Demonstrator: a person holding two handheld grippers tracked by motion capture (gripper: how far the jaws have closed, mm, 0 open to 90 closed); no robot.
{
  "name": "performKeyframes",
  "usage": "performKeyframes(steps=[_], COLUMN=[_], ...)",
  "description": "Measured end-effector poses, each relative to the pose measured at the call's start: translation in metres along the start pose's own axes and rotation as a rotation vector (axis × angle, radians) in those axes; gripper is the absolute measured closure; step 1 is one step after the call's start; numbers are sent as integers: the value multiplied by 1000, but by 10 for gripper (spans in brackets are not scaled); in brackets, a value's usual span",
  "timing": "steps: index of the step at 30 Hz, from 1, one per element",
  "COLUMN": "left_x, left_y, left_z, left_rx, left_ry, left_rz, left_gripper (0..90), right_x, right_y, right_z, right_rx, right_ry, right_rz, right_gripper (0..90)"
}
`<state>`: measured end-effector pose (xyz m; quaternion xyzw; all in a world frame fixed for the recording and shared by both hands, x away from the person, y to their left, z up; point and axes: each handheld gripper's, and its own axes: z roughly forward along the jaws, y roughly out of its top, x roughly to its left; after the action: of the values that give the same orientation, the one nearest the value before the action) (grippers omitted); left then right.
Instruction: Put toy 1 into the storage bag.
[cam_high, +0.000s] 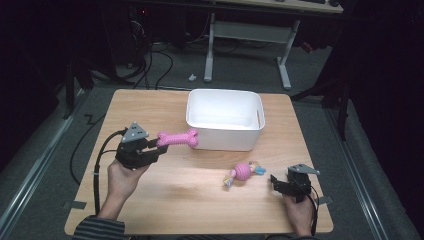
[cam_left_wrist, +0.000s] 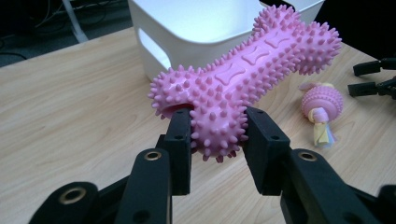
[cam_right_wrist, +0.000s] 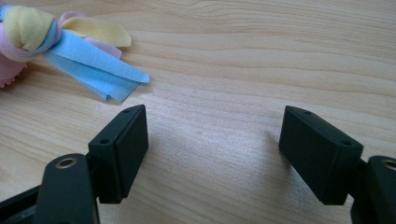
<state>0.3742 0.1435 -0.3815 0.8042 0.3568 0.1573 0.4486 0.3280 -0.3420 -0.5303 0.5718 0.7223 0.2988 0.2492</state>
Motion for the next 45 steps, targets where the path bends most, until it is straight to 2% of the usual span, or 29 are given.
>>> performKeyframes(steps=[5,10,15,31,39,45], left_x=[-3,-5,-8,-9,-10,-10], left_y=[14,27,40,79,90,98], left_z=[4,9,15,35,47,59], left_rx=[-7,-22,-18,3,31,43], left_ry=[-29,-66,-82,-109,-105,-126], left_rz=[12,7,22,66,94,104], left_gripper=[645,644,644,644,644,644], right_x=[0,0,0,0,0,0], right_y=[0,0,0,0,0,0], right_z=[0,0,0,0,0,0], right_rx=[1,1,0,0,0,0], right_ry=[0,0,0,0,0,0], right_rz=[0,0,2,2,2,2], right_gripper=[241,241,241,241,241,241])
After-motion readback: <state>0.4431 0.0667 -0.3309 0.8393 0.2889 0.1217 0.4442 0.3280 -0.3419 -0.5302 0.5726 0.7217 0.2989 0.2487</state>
